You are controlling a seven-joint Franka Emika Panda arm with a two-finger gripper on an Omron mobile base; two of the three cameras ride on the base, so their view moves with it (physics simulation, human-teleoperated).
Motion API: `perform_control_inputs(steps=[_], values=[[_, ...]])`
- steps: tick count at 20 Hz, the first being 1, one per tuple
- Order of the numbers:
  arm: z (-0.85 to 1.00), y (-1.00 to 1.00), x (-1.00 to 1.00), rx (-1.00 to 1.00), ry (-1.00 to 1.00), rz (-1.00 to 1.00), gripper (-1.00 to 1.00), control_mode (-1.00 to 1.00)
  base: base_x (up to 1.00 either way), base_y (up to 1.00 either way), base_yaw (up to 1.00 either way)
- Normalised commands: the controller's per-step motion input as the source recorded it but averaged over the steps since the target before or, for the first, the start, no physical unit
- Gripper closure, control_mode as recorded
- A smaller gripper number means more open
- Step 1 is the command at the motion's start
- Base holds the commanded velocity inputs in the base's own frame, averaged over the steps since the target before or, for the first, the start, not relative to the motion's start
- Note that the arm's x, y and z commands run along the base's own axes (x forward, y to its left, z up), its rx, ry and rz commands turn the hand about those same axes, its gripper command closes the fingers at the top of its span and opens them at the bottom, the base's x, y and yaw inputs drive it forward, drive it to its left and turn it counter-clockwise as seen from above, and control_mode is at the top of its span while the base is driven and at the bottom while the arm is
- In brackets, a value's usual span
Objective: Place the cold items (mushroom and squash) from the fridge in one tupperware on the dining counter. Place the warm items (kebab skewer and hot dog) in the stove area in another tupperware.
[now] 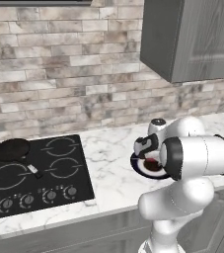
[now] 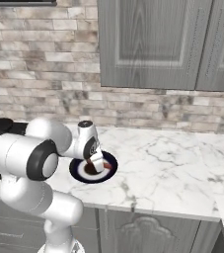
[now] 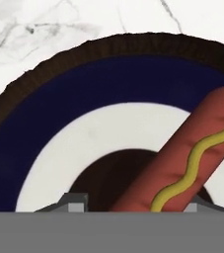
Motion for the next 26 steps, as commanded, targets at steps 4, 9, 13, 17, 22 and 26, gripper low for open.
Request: perform_control_inputs(steps=[4, 9, 13, 17, 22, 26], values=[[0.23, 0.00, -0.31, 0.00, -0.11, 0.00, 1.00, -1.00, 0.00, 0.00, 0.00], [0.38, 0.00, -0.29, 0.00, -0.11, 0.00, 1.00, -1.00, 0.00, 0.00, 0.00], [0.55, 0.05, -0.25, -0.01, -0.07, 0.00, 1.00, -1.00, 0.00, 0.00, 0.00], [0.58, 0.04, -0.29, 0.00, -0.03, 0.00, 1.00, -1.00, 0.00, 0.00, 0.00], [0.62, 0.04, -0.31, -0.01, -0.03, 0.00, 1.00, -1.00, 0.00, 0.00, 0.00], [0.64, 0.01, -0.37, 0.00, -0.01, 0.00, 1.00, -1.00, 0.00, 0.00, 0.00]])
